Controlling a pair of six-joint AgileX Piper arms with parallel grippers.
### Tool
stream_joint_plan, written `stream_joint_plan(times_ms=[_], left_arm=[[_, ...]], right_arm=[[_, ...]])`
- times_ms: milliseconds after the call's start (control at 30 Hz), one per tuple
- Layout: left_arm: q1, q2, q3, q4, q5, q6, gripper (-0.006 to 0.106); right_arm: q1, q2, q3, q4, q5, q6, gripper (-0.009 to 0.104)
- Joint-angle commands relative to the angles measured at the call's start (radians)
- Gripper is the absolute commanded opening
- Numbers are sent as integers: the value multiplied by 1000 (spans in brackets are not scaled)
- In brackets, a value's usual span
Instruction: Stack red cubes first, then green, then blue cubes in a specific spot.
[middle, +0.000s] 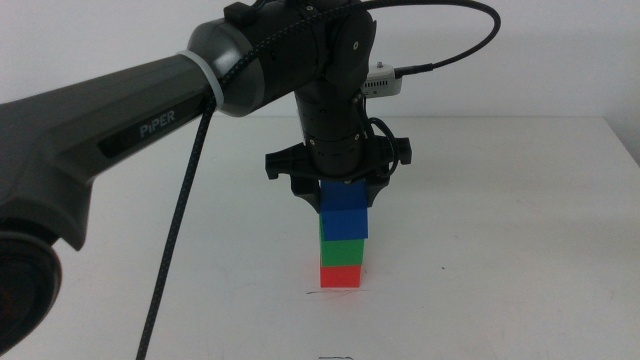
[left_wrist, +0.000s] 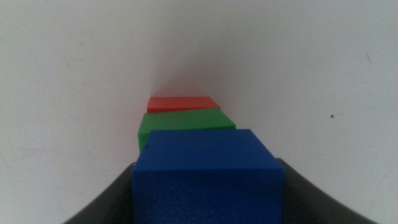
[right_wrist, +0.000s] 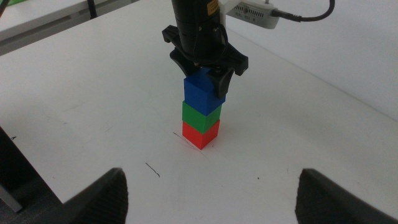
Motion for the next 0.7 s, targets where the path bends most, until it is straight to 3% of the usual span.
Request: stream_joint_plan(times_ms=[0,233,667], left_arm=[[1,-48,-26,6,-7,-5,59],[1,-48,-26,17,-5,-2,71],[4,-63,-58,17,16,11,71]], right_arm=[[-8,10,-20,-2,-73,-9,94],[-8,10,-20,-2,-73,-9,94],[-8,10,-20,-2,-73,-9,94]])
